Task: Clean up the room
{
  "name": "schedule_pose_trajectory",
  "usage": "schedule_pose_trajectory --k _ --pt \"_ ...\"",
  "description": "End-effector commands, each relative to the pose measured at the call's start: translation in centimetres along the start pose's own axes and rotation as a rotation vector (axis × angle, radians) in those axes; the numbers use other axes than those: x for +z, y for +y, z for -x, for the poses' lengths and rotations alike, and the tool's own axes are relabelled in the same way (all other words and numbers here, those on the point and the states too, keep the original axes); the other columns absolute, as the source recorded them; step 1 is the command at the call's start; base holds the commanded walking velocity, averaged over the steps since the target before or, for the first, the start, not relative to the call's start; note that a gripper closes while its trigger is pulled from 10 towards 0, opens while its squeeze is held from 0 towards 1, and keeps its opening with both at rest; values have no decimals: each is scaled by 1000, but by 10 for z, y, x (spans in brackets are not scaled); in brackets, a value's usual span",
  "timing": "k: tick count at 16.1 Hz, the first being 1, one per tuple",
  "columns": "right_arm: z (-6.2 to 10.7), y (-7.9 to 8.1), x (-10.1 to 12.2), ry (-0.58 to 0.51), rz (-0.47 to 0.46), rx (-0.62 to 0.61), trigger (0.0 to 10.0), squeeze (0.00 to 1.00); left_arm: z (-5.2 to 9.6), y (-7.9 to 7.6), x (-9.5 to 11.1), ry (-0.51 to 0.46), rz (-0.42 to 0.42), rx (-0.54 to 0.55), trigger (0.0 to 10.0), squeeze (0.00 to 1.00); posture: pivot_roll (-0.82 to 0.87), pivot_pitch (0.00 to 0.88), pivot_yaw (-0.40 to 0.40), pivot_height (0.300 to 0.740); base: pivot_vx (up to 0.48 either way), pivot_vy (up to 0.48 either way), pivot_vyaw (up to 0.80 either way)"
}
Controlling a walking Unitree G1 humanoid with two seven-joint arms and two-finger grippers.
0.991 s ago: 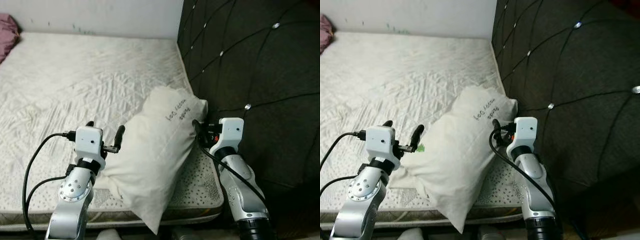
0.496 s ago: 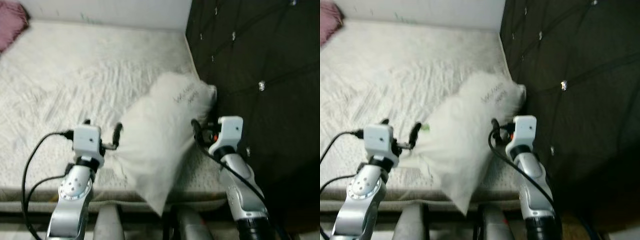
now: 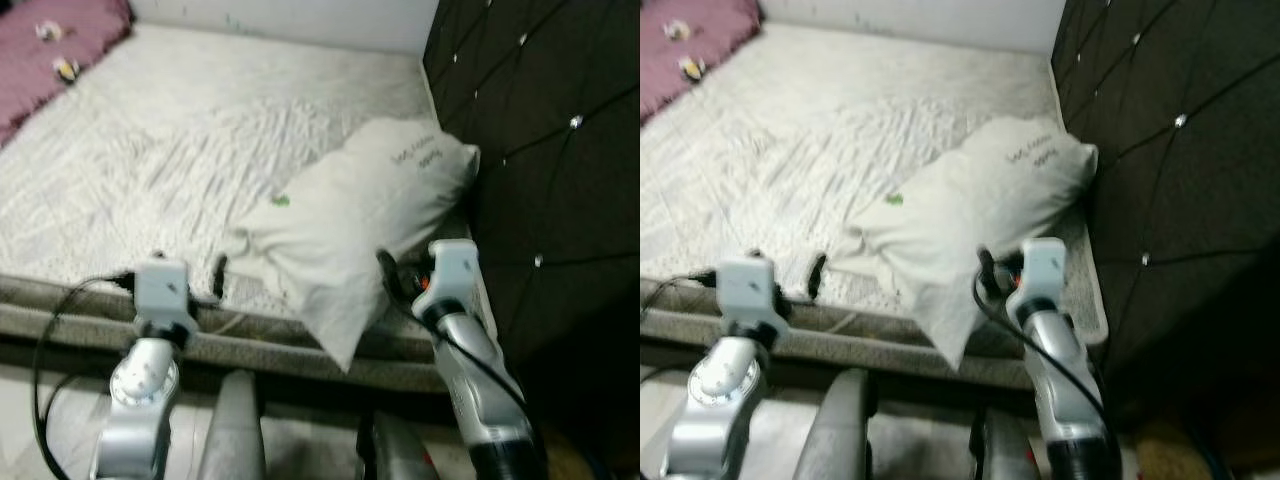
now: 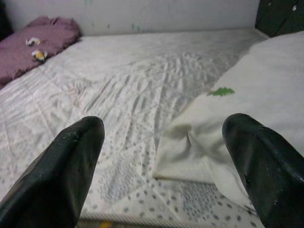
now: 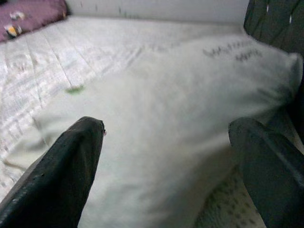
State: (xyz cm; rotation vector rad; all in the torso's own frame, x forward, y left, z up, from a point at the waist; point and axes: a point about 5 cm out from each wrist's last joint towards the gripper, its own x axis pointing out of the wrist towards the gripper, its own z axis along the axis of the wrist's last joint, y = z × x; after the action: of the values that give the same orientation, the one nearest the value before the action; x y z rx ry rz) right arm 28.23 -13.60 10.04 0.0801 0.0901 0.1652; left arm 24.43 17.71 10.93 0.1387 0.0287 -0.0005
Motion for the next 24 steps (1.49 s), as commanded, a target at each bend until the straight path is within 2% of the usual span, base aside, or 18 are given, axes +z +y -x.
schedule_pose_trajectory --k 1,10,13,15,21,24 --pt "0 -3 5 -15 12 5 10000 0 -3 -3 10 -38 9 -19 10000 0 28 49 -83 631 0 0 0" --pt "-1 -4 5 -12 18 4 10000 0 -2 -5 10 -41 27 -38 10000 0 23 58 -86 631 297 0 0" --pt "-1 -1 4 -1 24 24 10000 0 -2 -7 8 -29 21 -35 10000 0 27 62 -87 631 0 0 0" --pt "-3 4 -2 36 21 54 10000 0 -1 -5 3 21 12 -15 10000 0 40 78 -89 611 0 0 0" --pt "-13 13 -9 88 26 130 10000 0 11 4 2 64 1 56 10000 0 88 124 -97 547 0 0 0" --pt "-18 14 -12 109 43 152 10000 0 17 9 2 77 -9 100 10000 0 107 140 -103 547 0 0 0"
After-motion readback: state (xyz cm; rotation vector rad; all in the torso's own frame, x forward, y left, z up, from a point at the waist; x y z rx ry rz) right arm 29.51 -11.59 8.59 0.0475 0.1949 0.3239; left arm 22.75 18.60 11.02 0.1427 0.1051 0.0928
